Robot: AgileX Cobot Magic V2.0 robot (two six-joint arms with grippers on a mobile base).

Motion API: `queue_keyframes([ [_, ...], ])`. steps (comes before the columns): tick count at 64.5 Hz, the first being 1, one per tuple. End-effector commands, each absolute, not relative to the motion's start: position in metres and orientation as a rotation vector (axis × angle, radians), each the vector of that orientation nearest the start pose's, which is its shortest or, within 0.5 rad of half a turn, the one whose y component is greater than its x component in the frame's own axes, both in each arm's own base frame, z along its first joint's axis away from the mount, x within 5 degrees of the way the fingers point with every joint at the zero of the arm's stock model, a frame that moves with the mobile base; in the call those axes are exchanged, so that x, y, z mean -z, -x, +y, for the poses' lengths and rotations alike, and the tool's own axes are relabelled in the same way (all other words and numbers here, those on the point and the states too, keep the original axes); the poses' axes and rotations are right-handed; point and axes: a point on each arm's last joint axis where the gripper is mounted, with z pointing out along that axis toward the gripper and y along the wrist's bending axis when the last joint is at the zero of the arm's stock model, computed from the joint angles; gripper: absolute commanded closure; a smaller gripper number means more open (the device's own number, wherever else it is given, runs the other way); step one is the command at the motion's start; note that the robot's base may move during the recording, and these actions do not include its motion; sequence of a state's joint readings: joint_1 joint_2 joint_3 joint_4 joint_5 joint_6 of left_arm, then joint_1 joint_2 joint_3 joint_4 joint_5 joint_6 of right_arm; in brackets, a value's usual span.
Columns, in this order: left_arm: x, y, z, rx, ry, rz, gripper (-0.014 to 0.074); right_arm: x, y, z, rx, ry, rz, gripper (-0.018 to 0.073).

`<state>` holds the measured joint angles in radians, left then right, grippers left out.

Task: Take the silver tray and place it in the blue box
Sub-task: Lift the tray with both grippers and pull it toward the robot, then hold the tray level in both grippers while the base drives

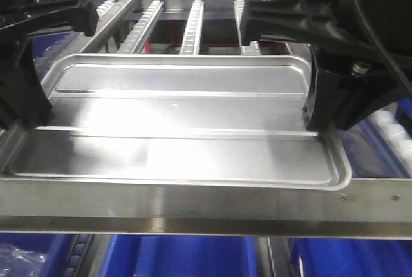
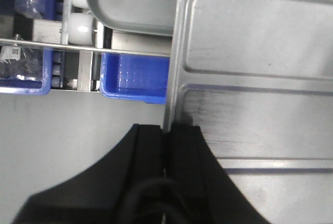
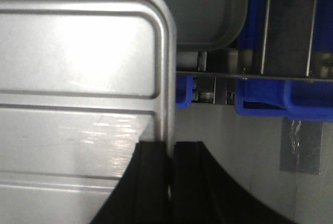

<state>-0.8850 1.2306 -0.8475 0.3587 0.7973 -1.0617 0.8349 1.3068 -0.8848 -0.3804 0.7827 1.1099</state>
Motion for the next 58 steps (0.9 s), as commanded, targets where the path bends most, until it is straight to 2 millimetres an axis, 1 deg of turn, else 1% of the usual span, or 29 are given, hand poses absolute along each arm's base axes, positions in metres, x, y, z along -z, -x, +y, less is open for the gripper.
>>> queue_keyframes([
  [1, -0.2884, -0.1648, -0.162, 0.31, -0.012, 2.54, 0.07, -0.2815, -0.1851, 0.1625, -0.241, -0.064, 2.549, 0.051],
  [58, -0.2883, -0.1647, -0.1621, 0.311, -0.011, 2.542, 0.07, -0.2815, -0.185, 0.1623, -0.238, -0.065, 2.55, 0.051],
])
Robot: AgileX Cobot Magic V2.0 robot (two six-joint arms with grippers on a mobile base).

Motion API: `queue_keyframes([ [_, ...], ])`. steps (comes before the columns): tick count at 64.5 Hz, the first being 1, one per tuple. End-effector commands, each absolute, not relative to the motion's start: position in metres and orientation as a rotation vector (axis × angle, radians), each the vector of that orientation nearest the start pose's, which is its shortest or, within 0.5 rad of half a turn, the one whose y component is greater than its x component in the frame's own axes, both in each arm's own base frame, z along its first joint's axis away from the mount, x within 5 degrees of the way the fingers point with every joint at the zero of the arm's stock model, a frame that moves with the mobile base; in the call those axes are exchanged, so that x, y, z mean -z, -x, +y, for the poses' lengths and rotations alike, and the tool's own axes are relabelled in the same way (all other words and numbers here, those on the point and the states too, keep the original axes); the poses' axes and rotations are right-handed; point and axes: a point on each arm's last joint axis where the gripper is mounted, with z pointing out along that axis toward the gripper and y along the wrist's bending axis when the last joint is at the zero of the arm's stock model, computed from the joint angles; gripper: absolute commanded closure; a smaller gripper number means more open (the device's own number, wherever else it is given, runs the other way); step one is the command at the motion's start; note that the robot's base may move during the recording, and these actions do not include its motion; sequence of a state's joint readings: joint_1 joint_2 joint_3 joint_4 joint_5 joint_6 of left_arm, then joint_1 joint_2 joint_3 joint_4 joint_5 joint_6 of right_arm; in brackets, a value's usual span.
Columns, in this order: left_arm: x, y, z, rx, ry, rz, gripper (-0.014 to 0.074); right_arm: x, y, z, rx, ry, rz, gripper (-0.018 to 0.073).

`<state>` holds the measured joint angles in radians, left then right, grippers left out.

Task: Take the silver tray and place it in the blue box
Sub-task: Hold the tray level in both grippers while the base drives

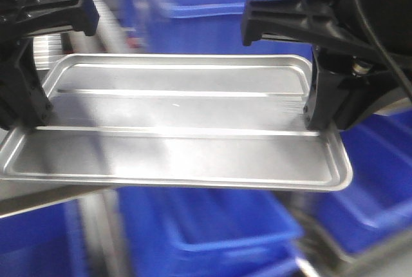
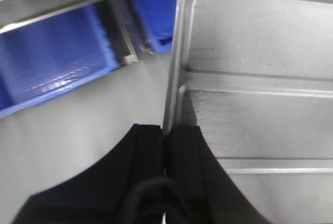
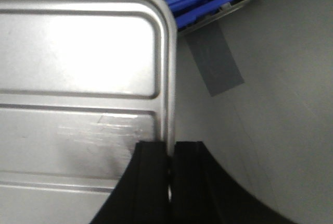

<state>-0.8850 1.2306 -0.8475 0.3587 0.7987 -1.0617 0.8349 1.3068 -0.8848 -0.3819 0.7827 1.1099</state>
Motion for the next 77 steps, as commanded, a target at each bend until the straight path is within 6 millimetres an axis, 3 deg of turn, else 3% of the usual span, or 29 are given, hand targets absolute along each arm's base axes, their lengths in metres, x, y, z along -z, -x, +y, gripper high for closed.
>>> queue_keyframes([
  [1, -0.2883, -0.1647, -0.1621, 0.311, -0.011, 2.542, 0.07, -0.2815, -0.185, 0.1623, -0.238, -0.065, 2.55, 0.051],
  [77, -0.2883, -0.1647, -0.1621, 0.311, -0.011, 2.542, 0.07, -0.2812, -0.1848, 0.1617, -0.23, -0.067, 2.554, 0.051],
])
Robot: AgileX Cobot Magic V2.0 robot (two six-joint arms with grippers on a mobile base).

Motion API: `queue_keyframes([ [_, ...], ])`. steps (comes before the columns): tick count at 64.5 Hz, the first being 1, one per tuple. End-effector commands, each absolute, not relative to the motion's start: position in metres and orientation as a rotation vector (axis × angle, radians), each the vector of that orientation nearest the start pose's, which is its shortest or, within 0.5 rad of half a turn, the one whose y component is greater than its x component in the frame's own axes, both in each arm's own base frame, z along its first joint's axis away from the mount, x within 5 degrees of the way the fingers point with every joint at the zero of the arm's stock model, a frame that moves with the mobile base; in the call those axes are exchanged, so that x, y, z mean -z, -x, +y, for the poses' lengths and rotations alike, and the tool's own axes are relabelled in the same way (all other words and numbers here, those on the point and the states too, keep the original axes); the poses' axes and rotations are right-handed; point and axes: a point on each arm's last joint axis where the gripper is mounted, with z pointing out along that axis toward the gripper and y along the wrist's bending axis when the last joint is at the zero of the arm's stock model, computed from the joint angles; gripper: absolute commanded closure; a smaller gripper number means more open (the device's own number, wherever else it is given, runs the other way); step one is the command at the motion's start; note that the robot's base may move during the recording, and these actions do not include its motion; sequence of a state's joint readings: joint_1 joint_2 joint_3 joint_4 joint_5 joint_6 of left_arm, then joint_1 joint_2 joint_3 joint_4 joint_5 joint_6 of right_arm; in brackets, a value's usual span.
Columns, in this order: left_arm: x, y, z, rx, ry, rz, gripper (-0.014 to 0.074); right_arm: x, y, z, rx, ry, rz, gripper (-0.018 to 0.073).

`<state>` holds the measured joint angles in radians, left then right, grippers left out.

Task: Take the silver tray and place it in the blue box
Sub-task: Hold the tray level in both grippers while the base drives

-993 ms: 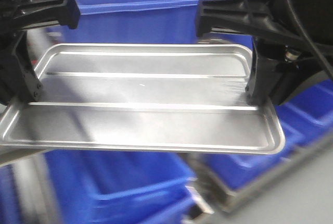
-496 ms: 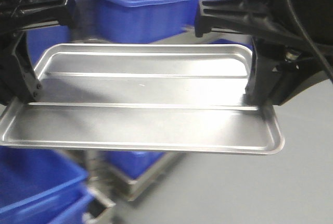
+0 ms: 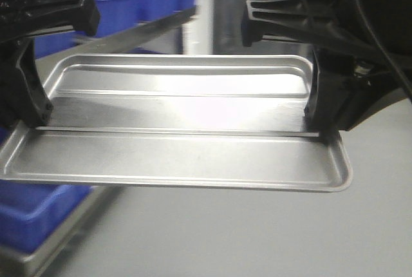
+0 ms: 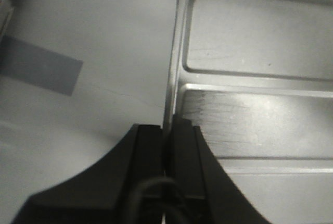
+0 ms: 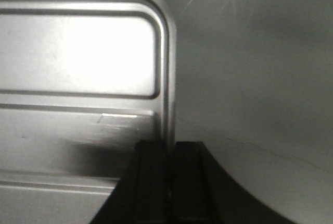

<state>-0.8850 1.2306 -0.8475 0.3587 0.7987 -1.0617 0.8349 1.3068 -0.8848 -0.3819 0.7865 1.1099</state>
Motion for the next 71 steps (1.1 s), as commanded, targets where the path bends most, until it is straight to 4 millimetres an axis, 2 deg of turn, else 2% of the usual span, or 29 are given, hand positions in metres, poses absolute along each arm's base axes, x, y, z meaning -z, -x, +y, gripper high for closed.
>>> queue_keyframes([
  [1, -0.2883, -0.1647, -0.1621, 0.311, -0.011, 2.542, 0.07, -0.2812, -0.1848, 0.1617, -0.23, -0.067, 2.554, 0.051],
  [71, -0.2883, -0.1646, -0.1622, 0.313, -0.009, 2.543, 0.07, -0.281, -0.1846, 0.1613, -0.224, -0.069, 2.557, 0.051],
])
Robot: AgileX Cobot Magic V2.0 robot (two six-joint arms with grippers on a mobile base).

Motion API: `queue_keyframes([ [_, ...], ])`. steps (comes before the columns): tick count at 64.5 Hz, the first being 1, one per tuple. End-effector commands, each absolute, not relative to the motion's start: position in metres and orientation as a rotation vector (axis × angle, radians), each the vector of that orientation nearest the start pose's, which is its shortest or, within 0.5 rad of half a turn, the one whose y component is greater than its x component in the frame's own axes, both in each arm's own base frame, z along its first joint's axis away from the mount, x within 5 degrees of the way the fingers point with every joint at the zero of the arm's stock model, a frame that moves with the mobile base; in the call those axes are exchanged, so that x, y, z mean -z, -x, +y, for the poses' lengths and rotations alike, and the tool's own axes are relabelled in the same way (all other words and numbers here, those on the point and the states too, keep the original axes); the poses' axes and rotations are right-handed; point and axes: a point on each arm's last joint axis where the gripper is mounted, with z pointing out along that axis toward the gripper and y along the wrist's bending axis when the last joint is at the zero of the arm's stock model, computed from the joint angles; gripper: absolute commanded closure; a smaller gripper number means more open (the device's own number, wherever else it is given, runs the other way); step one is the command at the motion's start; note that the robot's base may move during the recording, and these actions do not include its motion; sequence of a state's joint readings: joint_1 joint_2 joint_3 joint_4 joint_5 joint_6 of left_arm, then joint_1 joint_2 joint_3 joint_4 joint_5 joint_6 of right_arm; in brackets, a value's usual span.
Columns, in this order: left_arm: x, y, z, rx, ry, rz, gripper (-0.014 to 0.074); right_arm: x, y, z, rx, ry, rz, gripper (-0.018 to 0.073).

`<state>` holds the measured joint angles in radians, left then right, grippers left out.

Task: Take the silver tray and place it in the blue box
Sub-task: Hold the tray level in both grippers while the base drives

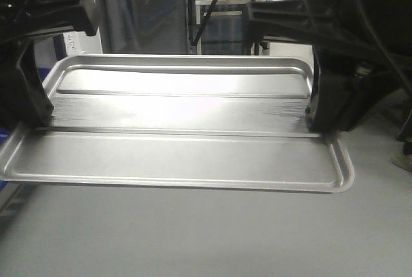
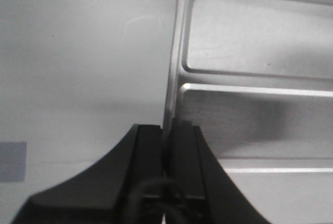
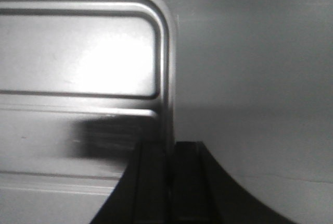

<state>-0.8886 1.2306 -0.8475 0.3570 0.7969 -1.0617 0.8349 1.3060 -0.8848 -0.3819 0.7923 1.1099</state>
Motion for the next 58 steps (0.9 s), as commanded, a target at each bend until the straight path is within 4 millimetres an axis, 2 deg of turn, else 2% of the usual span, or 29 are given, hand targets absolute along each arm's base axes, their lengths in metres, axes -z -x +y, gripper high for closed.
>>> queue_keyframes([
  [1, -0.2883, -0.1646, -0.1622, 0.313, -0.009, 2.543, 0.07, -0.281, -0.1846, 0.1613, -0.224, -0.069, 2.557, 0.051],
  [58, -0.2879, -0.1653, -0.162, 0.307, -0.01, 2.542, 0.07, -0.2805, -0.1846, 0.1611, -0.218, -0.07, 2.561, 0.051],
])
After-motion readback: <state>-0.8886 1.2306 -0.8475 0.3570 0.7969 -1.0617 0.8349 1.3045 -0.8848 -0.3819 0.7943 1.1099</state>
